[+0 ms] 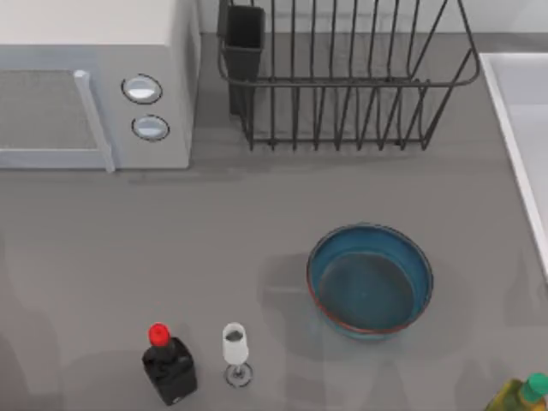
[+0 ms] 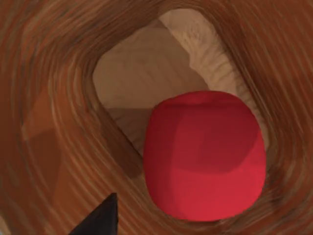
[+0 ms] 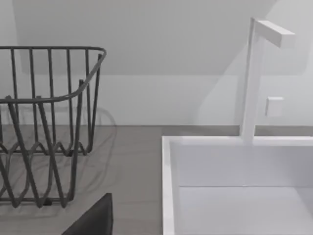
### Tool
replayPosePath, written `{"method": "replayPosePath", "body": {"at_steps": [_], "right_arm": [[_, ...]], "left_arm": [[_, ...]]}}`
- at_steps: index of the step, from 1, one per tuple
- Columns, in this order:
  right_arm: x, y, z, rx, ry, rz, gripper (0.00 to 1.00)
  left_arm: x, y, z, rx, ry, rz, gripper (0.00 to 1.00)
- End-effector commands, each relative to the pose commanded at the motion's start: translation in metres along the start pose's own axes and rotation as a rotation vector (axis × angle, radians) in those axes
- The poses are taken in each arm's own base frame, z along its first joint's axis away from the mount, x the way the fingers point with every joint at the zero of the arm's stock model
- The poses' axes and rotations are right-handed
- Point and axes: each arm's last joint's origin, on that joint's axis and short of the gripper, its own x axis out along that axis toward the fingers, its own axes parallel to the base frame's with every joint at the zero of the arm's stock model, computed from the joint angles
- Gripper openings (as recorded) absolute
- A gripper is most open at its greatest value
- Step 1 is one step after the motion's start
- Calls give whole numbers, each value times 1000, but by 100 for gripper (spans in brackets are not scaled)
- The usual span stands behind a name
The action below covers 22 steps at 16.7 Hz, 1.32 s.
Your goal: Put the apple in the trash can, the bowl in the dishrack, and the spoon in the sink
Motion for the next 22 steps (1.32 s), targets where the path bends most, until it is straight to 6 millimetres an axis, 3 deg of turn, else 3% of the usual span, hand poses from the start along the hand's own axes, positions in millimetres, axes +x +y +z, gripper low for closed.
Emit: {"method": "replayPosePath", "body": {"at_steps": [6, 13, 17, 22], "right_arm": [[0, 0, 0, 0, 0, 0, 100], [0, 0, 0, 0, 0, 0, 100], [0, 0, 0, 0, 0, 0, 100], [0, 0, 0, 0, 0, 0, 100]], "left_arm": [[4, 8, 11, -210, 81, -20, 100], [11, 29, 38, -899, 369, 52, 100], [16, 44, 53, -1419, 560, 275, 100], [22, 61, 68, -2014, 668, 803, 100]]}}
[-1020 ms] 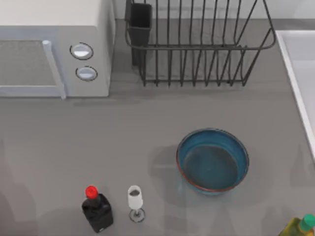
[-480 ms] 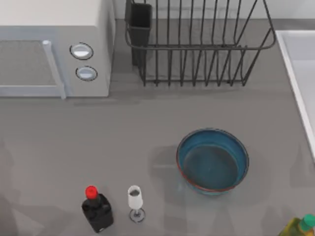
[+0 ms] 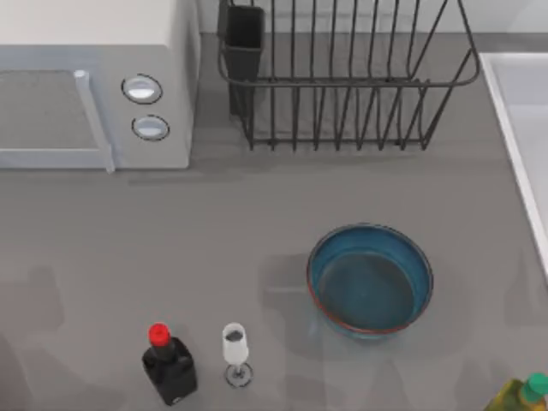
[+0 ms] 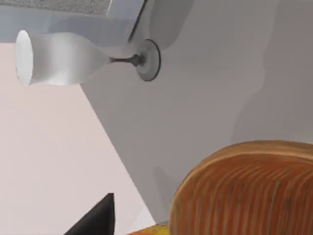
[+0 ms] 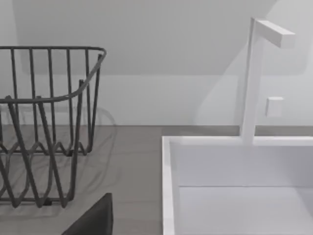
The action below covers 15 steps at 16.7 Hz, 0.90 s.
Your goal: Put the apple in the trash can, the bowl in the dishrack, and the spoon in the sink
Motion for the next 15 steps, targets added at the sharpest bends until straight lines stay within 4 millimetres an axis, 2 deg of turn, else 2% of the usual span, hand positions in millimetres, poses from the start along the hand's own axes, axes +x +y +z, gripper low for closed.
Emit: {"method": "replayPosePath", "body": {"at_steps": [4, 8, 12, 15], "right_arm": [[0, 0, 0, 0, 0, 0, 100], [0, 0, 0, 0, 0, 0, 100], [0, 0, 0, 0, 0, 0, 100], [0, 0, 0, 0, 0, 0, 100]], "left_arm": [[-7, -13, 6, -515, -193, 157, 100], [-13, -22, 12, -897, -441, 211, 100], [-17, -28, 16, -1121, -644, 197, 100], [-18, -31, 17, -1192, -722, 180, 100]]}}
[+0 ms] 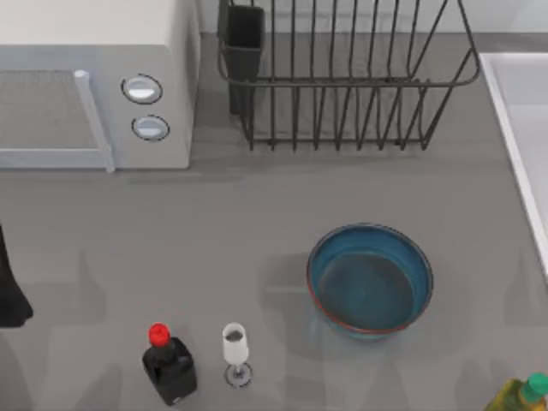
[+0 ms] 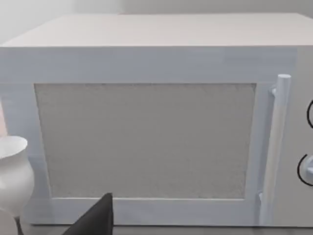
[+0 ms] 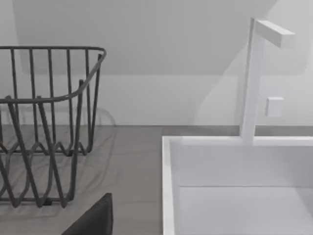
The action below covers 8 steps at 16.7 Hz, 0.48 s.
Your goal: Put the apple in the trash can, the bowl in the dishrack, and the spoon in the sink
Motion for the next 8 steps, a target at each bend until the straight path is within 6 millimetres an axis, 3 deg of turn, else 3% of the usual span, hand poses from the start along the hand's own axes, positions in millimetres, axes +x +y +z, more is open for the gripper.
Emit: {"method": "replayPosePath", "body": {"at_steps": [8], "right_arm": [[0, 0, 2, 4, 9, 4, 100]], "left_arm": [[0, 0, 0, -10, -6, -4, 100]]}}
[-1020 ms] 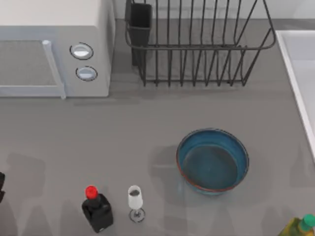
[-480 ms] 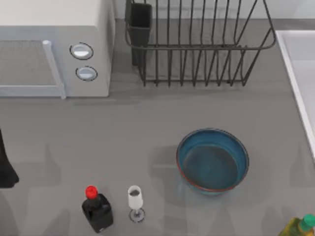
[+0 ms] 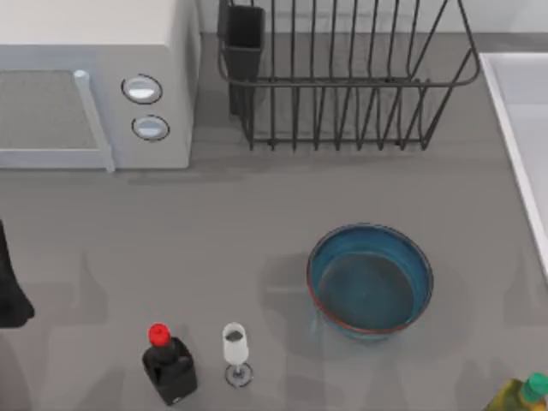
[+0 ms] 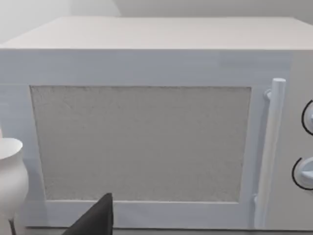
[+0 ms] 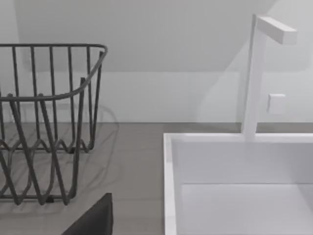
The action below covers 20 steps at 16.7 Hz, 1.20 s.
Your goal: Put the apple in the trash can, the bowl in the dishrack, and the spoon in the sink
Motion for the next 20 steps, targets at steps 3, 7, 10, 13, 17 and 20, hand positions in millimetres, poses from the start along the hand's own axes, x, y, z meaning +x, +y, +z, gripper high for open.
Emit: {"method": "replayPosePath", "body": {"at_steps": [3, 7, 10, 13, 17, 20], "right_arm": [[1, 4, 16, 31, 83, 31, 100], [14, 14, 53, 94, 319, 93, 100], [40, 29, 82, 132, 566, 128, 100], [78, 53, 102, 145, 835, 139, 100], [134, 98, 105, 118, 1172, 106, 100], [167, 131, 93, 74, 1370, 58, 100]], "left_arm": [[0, 0, 0, 0, 0, 0, 100], [0, 0, 0, 0, 0, 0, 100], [0, 0, 0, 0, 0, 0, 100], [0, 0, 0, 0, 0, 0, 100], [0, 0, 0, 0, 0, 0, 100], [0, 0, 0, 0, 0, 0, 100]]}}
